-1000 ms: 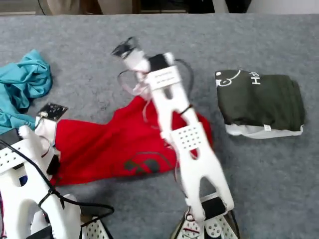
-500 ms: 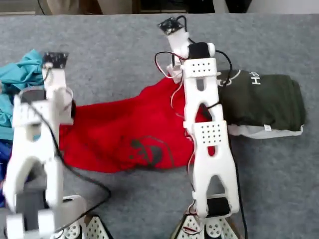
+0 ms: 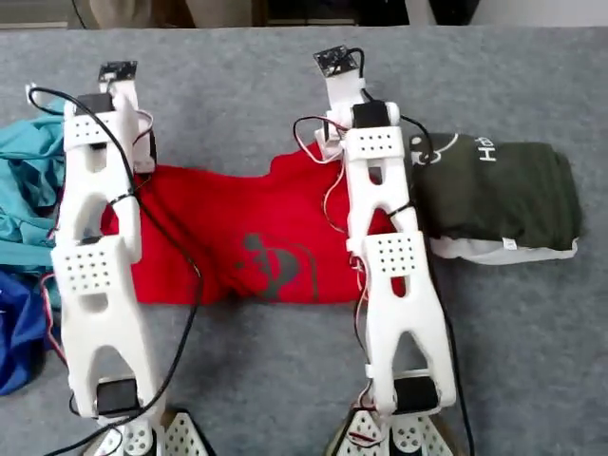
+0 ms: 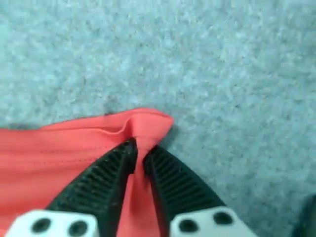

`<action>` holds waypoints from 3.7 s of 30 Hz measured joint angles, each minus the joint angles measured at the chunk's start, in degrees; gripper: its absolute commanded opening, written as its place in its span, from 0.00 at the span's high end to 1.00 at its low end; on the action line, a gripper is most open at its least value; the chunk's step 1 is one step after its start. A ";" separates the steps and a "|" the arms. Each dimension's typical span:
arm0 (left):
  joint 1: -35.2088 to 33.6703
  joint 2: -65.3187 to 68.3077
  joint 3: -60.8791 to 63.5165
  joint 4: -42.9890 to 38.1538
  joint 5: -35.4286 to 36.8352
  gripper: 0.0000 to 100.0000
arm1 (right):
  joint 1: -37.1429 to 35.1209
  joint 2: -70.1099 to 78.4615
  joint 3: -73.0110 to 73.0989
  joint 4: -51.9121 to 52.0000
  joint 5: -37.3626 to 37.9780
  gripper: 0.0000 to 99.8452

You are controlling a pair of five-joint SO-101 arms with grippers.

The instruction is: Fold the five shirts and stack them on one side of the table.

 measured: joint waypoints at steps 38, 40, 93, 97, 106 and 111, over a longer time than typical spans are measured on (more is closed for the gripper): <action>-6.51 13.98 -39.47 13.80 -7.30 0.66 | 0.00 0.00 0.00 0.00 0.00 1.00; -6.51 13.98 -39.47 13.80 -8.79 0.66 | 0.00 0.00 0.00 0.00 0.00 1.00; -6.68 14.07 -22.68 -15.74 -58.11 0.64 | 0.00 0.00 0.00 0.00 0.00 1.00; -5.71 14.07 -22.51 -18.37 -45.80 0.64 | 0.00 0.00 0.00 0.00 0.00 1.00; -5.27 14.07 -20.04 -14.24 -10.81 0.64 | 0.00 0.00 0.00 0.00 0.00 1.00; -5.19 14.07 -20.04 -9.05 3.52 0.64 | 0.00 0.00 0.00 0.00 0.00 1.00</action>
